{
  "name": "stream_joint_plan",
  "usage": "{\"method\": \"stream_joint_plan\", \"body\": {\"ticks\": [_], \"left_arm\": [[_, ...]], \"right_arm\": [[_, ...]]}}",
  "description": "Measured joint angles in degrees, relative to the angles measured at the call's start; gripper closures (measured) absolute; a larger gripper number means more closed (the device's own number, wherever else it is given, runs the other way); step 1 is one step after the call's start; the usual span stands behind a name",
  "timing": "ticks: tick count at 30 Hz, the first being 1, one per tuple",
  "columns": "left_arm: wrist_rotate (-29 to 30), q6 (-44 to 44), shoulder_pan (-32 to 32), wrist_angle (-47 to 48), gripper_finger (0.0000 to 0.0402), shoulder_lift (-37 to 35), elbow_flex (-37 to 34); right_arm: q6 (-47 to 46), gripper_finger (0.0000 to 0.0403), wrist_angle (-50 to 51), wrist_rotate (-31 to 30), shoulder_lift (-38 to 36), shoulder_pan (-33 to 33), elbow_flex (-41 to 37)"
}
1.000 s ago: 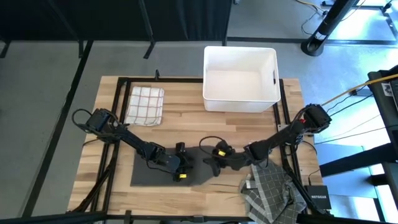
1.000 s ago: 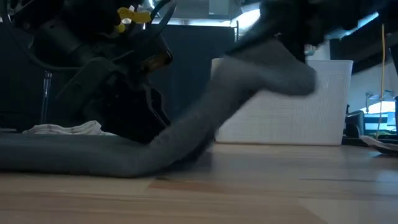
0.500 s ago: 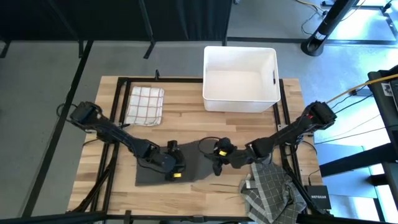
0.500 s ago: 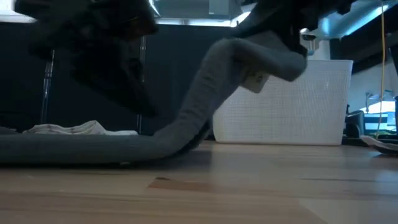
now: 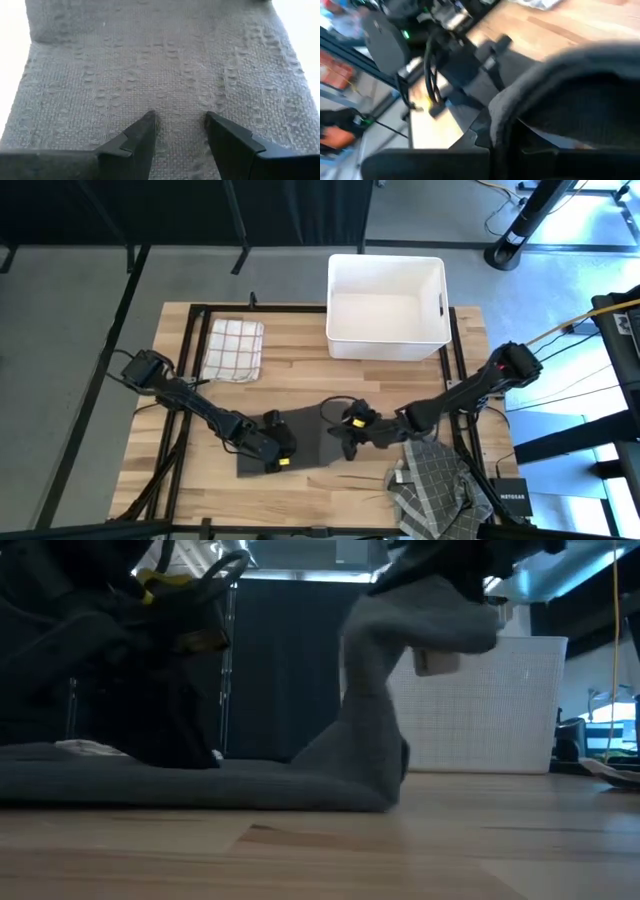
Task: Fold towel
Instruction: Fold the grey towel and put beside the white towel
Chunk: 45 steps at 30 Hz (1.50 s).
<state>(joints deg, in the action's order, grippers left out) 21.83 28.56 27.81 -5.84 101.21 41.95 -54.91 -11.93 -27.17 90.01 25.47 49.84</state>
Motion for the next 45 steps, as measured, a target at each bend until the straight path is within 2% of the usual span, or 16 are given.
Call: {"method": "stream_joint_plan", "body": {"ticks": [7,14,17,20,23,26,32,39,45], "left_arm": [[0.29,-3.71,-0.46,-4.92,0.0235,0.66,-0.17],[0.93,-4.53,-1.41,-4.14,0.0235,-0.22,0.33],[1.16,-3.54,-0.61,2.67,0.0235,-4.03,2.52],[1.27,0.67,2.08,13.74,0.0235,-9.79,4.4],[1.0,9.54,6.49,24.77,0.0235,-14.71,4.46],[1.79,19.12,10.93,32.7,0.0235,-15.88,2.72],[5.14,28.22,14.77,26.25,0.0235,-11.89,-3.73],[8.38,28.34,14.83,21.09,0.0235,-8.85,-4.26],[8.63,27.12,14.8,19.87,0.0235,-8.92,-4.36]], "right_arm": [[2.87,0.0387,-18.03,4.51,8.33,-4.03,0.09],[2.9,0.0384,-20.38,9.92,14.97,-5.87,3.6],[2.9,0.0384,-20.49,11.66,15.67,-6.05,4.42],[2.85,0.0384,-20.16,12.74,15.74,-6.05,4.79],[2.57,0.0383,-19.53,13.09,15.75,-6.03,5.4],[1.63,0.0383,-19.84,13.83,16.88,-6.04,7.33],[1.69,0.0383,-17.76,17.32,23.23,-6.89,15.59],[1.11,0.0382,-15.73,18.48,29.62,-8.9,23.66],[-2.35,0.0382,-13.84,20.8,31.27,-10.31,24.61]]}}
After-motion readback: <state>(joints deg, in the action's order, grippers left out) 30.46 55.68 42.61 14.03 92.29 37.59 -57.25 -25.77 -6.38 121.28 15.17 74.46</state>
